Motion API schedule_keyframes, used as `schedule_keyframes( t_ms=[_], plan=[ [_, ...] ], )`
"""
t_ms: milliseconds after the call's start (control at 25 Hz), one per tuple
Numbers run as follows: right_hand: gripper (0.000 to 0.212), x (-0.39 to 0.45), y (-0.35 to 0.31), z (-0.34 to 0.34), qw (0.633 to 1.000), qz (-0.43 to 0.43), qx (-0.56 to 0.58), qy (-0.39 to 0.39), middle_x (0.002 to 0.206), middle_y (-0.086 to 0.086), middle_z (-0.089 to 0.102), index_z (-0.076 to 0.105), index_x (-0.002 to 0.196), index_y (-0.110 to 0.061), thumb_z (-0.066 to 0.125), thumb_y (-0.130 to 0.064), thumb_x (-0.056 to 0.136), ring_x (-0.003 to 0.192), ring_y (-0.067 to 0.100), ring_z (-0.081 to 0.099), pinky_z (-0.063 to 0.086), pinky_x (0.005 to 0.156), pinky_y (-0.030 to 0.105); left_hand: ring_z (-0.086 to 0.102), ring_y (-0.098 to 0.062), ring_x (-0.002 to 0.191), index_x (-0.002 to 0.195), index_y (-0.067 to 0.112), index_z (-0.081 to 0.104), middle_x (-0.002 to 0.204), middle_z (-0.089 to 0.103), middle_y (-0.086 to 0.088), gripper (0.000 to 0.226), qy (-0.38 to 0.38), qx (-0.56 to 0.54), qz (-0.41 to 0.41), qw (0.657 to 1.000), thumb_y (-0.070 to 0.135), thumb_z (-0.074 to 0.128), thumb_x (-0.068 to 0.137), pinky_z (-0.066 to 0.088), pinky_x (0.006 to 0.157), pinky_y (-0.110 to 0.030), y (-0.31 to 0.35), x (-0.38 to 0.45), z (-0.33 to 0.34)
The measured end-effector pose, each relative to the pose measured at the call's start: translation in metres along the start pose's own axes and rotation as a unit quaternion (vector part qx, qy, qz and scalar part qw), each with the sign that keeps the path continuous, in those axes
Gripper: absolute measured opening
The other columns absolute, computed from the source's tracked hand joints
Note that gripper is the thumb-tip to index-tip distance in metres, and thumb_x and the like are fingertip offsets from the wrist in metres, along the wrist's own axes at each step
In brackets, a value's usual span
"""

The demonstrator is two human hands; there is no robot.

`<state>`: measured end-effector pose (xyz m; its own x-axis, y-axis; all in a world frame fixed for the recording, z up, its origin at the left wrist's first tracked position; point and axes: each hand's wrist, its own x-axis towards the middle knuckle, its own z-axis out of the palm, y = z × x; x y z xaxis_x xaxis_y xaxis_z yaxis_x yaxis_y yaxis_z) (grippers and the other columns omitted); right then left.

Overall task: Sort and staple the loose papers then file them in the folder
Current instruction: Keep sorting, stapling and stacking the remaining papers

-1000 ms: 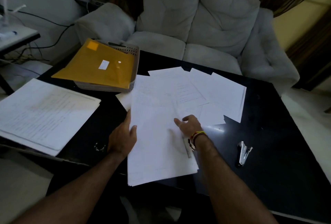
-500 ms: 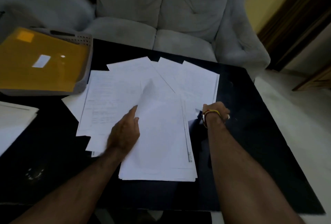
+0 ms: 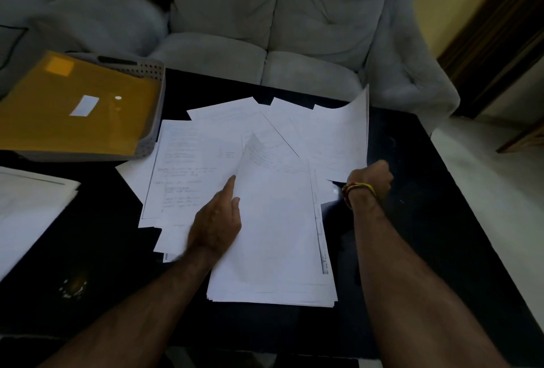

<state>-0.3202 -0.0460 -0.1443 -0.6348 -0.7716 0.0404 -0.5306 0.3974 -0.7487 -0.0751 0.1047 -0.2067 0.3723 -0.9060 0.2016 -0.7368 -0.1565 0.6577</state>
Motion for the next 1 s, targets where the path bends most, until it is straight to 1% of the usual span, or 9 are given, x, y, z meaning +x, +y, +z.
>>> schedule_keyframes(
  t_ms=[160, 280, 360, 440, 600, 720, 840, 920, 1000],
  plan=[
    [0.013, -0.026, -0.067, -0.061, 0.98, -0.128, 0.057, 0.144, 0.104, 0.015, 0.067, 0.062, 0.101, -0.006, 0.053, -0.005, 0.091, 0.095, 0.027, 0.063, 0.047, 0.075, 0.026, 0.059, -0.039, 0.107, 0.147, 0.014, 0.036, 0.121, 0.06, -0.019, 0.052, -0.021, 0.0, 0.007, 1.0, 0.018, 0.048, 0.096, 0.049, 0.089, -0.046, 0.001, 0.0, 0.001],
    [0.007, -0.051, -0.087, -0.09, 0.948, -0.18, 0.195, 0.178, 0.087, 0.004, 0.063, 0.064, 0.093, -0.002, 0.058, -0.004, 0.09, 0.08, 0.01, 0.055, 0.039, 0.065, -0.002, 0.058, -0.041, 0.107, 0.146, 0.011, 0.037, 0.119, 0.061, -0.023, 0.054, -0.019, -0.025, -0.005, 0.999, 0.015, 0.051, 0.095, 0.048, 0.09, -0.046, 0.0, 0.002, -0.005],
    [0.005, -0.074, -0.086, -0.098, 0.94, -0.181, 0.217, 0.191, 0.082, 0.001, 0.059, 0.064, 0.088, -0.002, 0.059, -0.001, 0.087, 0.075, 0.009, 0.053, 0.035, 0.057, -0.004, 0.058, -0.042, 0.108, 0.146, 0.01, 0.037, 0.12, 0.061, -0.024, 0.055, -0.025, -0.051, -0.005, 0.998, 0.014, 0.053, 0.094, 0.049, 0.092, -0.046, -0.002, 0.0, -0.008],
    [0.007, -0.092, -0.064, -0.087, 0.958, -0.134, 0.213, 0.137, 0.078, 0.004, 0.061, 0.064, 0.082, -0.005, 0.058, 0.0, 0.083, 0.071, 0.015, 0.056, 0.039, 0.057, 0.006, 0.057, -0.039, 0.113, 0.148, 0.01, 0.034, 0.126, 0.059, -0.023, 0.057, -0.037, -0.081, -0.005, 0.996, 0.013, 0.053, 0.094, 0.047, 0.097, -0.043, -0.005, 0.001, -0.011],
    [0.008, -0.134, 0.009, -0.03, 0.986, 0.001, 0.156, -0.062, 0.068, 0.01, 0.067, 0.058, 0.064, -0.014, 0.062, -0.016, 0.071, 0.063, 0.033, 0.066, 0.059, 0.063, 0.046, 0.058, -0.033, 0.115, 0.142, 0.006, 0.043, 0.129, 0.06, -0.017, 0.051, 0.008, -0.156, -0.052, 0.986, 0.007, 0.056, 0.092, 0.042, 0.096, -0.029, -0.009, -0.002, -0.031],
    [0.002, -0.171, 0.04, -0.008, 0.986, 0.023, 0.102, -0.131, 0.076, 0.009, 0.067, 0.061, 0.072, -0.013, 0.063, -0.014, 0.073, 0.074, 0.029, 0.065, 0.054, 0.07, 0.034, 0.062, -0.031, 0.105, 0.128, 0.01, 0.058, 0.113, 0.068, -0.012, 0.037, 0.052, -0.183, -0.119, 0.975, 0.008, 0.055, 0.092, 0.042, 0.084, -0.024, -0.025, -0.004, -0.051],
    [0.002, -0.192, 0.046, -0.01, 0.982, 0.0, 0.039, -0.184, 0.082, 0.006, 0.062, 0.06, 0.08, -0.008, 0.058, -0.008, 0.079, 0.078, 0.025, 0.056, 0.04, 0.067, 0.024, 0.06, -0.038, 0.099, 0.106, 0.007, 0.065, 0.099, 0.068, -0.015, 0.026, 0.043, -0.186, -0.207, 0.96, 0.021, 0.045, 0.098, 0.043, 0.075, -0.034, -0.038, -0.003, -0.059],
    [0.005, -0.194, 0.046, -0.012, 0.976, -0.017, 0.017, -0.215, 0.081, 0.004, 0.061, 0.061, 0.082, -0.005, 0.058, -0.007, 0.078, 0.077, 0.022, 0.056, 0.039, 0.065, 0.023, 0.058, -0.038, 0.102, 0.104, 0.004, 0.064, 0.102, 0.066, -0.016, 0.041, 0.03, -0.204, -0.262, 0.943, 0.037, 0.04, 0.1, 0.043, 0.08, -0.037, -0.034, -0.001, -0.061],
    [0.009, -0.192, 0.048, -0.014, 0.97, -0.03, 0.012, -0.239, 0.081, 0.004, 0.063, 0.062, 0.082, -0.004, 0.063, -0.009, 0.075, 0.077, 0.021, 0.057, 0.04, 0.064, 0.022, 0.058, -0.036, 0.105, 0.111, 0.004, 0.062, 0.111, 0.066, -0.015, 0.036, 0.009, -0.188, -0.253, 0.949, 0.036, 0.054, 0.095, 0.044, 0.085, -0.035, -0.03, 0.001, -0.063]
  ],
)
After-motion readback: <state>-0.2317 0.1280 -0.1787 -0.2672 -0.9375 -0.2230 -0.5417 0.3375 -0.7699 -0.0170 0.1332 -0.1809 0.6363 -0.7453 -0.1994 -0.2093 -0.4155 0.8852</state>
